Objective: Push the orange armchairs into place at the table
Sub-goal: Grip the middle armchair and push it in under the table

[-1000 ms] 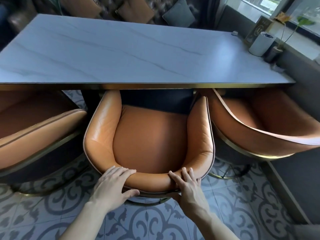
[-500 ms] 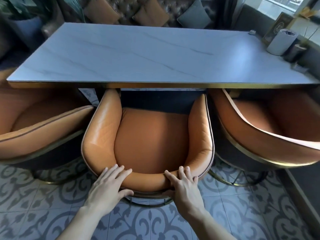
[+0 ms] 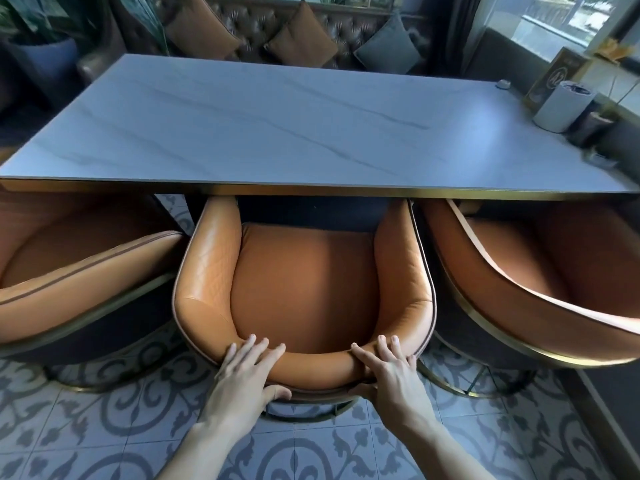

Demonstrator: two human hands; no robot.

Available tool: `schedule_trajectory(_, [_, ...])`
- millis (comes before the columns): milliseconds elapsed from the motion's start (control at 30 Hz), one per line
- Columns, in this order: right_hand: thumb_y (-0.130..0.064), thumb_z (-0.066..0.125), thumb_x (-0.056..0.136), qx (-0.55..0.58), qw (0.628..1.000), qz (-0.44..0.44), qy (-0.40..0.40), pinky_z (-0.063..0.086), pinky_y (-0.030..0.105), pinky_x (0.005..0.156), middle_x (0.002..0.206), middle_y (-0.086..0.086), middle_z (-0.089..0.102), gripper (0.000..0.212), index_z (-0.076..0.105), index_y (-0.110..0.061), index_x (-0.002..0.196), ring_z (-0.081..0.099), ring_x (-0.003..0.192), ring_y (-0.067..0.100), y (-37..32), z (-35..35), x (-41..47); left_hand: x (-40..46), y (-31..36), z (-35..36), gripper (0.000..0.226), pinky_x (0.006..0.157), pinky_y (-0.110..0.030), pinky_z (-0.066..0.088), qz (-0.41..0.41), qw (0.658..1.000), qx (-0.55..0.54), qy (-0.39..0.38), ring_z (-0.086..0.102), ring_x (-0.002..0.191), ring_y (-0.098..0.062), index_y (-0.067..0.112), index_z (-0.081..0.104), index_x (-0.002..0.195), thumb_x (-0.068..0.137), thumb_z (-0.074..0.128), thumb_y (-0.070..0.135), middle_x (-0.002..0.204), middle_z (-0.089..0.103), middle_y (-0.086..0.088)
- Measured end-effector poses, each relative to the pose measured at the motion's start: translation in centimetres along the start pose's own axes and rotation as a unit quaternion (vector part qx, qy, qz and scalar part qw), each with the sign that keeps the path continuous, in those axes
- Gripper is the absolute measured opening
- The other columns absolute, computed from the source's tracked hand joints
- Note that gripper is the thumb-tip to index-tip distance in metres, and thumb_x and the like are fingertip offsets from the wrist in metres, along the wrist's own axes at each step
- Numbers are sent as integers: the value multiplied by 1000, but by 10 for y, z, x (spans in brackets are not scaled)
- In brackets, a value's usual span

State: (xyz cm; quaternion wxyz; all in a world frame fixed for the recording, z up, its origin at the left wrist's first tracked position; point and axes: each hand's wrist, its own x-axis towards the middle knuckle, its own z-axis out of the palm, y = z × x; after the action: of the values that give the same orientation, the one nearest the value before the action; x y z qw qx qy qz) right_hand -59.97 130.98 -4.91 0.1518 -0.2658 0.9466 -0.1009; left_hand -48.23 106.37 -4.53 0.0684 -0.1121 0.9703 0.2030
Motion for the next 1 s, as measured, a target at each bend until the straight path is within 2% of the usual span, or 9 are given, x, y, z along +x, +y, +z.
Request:
schedule_trajectory(234, [-48, 67, 90, 6, 1000, -10, 0, 25, 62, 113, 158, 12, 30, 72, 30, -44, 151, 11, 149, 35, 9, -8, 36, 38, -7, -5, 77, 117, -33, -5, 5, 1000, 0, 16, 6, 148, -14, 36, 27, 150, 82, 52, 65, 159, 25, 4])
schedule_trajectory(400, [-42, 73, 87, 2, 1000, -16, -12, 27, 60, 113, 157, 11, 33, 75, 33, -45, 150, 14, 149, 36, 28, -22, 52, 52, 8, 2, 84, 117, -35, -6, 3, 1000, 10, 22, 7, 148, -17, 36, 27, 150, 75, 34, 72, 158, 25, 3])
schedule_trajectory(500, [-38, 73, 89, -1, 1000, -16, -16, 24, 59, 115, 159, 10, 29, 74, 32, -45, 150, 12, 151, 36, 38, -31, 59, 62, 15, 9, 86, 117, -38, 0, 3, 999, 8, 34, 16, 147, -20, 34, 34, 147, 72, 30, 75, 155, 34, 0])
schedule_trajectory(701, [-40, 67, 92, -14, 999, -29, -25, 22, 57, 115, 160, 9, 26, 71, 28, -46, 151, 9, 151, 34, 52, -39, 67, 74, 24, 16, 84, 118, -41, 3, -4, 1000, 16, 26, 16, 147, -20, 36, 32, 148, 73, 36, 74, 155, 33, 1])
schedule_trajectory(867, [-42, 67, 92, 9, 999, -29, -22, 17, 60, 118, 163, 9, 23, 72, 26, -47, 152, 4, 152, 33, 53, -37, 64, 75, 24, 15, 91, 116, -39, 2, -3, 1000, 12, 22, 17, 147, -20, 37, 33, 147, 68, 24, 81, 155, 33, 2])
schedule_trajectory(1001, [-45, 66, 92, 14, 999, -27, -25, 16, 61, 119, 163, 9, 23, 71, 26, -48, 151, 3, 152, 33, 55, -36, 65, 75, 23, 16, 90, 116, -41, 7, -2, 1000, 20, 22, 23, 145, -21, 36, 38, 145, 69, 25, 80, 152, 39, 1])
